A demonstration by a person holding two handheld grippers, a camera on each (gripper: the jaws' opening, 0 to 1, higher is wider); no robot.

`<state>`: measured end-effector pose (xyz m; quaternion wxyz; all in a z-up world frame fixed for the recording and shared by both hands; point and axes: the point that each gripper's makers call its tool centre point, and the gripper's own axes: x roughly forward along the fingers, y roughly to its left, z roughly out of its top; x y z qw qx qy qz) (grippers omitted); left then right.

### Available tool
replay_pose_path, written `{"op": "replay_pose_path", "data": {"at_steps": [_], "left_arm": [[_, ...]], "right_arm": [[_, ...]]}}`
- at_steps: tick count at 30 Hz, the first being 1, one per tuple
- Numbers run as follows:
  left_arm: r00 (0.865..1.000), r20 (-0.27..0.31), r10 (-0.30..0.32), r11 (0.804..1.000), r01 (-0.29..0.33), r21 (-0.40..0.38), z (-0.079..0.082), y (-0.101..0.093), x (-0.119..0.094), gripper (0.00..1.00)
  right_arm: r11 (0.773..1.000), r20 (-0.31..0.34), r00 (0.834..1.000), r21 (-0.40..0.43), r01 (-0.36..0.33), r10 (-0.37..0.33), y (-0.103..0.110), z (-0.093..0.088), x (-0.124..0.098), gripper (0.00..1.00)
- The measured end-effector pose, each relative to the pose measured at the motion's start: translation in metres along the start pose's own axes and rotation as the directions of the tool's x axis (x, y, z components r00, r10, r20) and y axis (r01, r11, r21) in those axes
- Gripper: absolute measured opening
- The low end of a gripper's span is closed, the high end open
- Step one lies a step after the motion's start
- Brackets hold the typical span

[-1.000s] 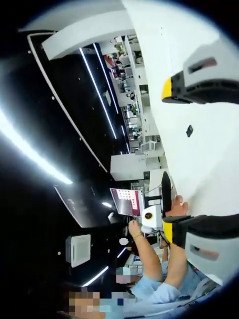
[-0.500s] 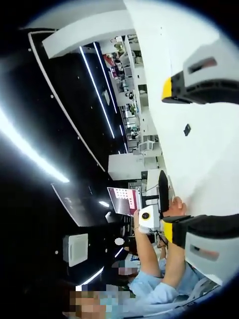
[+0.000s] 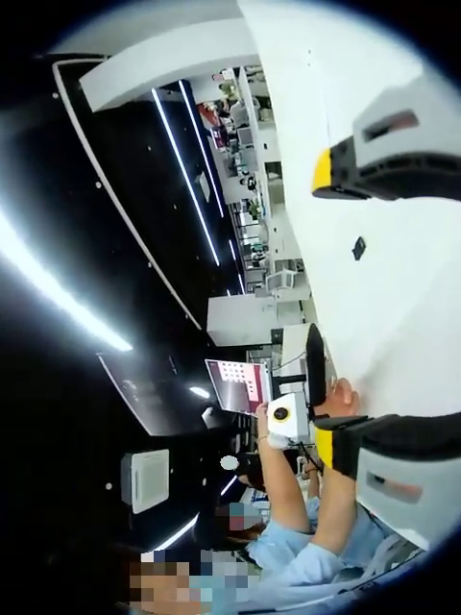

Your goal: Snap the two parts of the plastic buckle together until the buckle closes and remains connected.

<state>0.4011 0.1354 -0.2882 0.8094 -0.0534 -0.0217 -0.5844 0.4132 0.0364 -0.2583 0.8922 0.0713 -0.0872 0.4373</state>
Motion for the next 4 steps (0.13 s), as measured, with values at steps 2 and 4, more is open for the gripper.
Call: {"op": "replay_pose_path", "data": {"at_steps": [2, 4], "left_arm": [[1.0, -0.008, 0.001, 1.0, -0.001, 0.005, -0.0007, 0.0, 0.0002, 0.88], [1.0, -0.003, -0.002, 1.0, 0.002, 0.009, 0.0012, -0.0006, 0.0003, 0.88]], "right_arm": [[1.0, -0.003, 1.0, 0.004, -0.003, 0.003, 0.0014, -0.0014, 0.0002, 0.94], [1.0, -0.002, 1.0, -0.001, -0.006, 0.006, 0.0033, -0.0011, 0.0004, 0.95]]}}
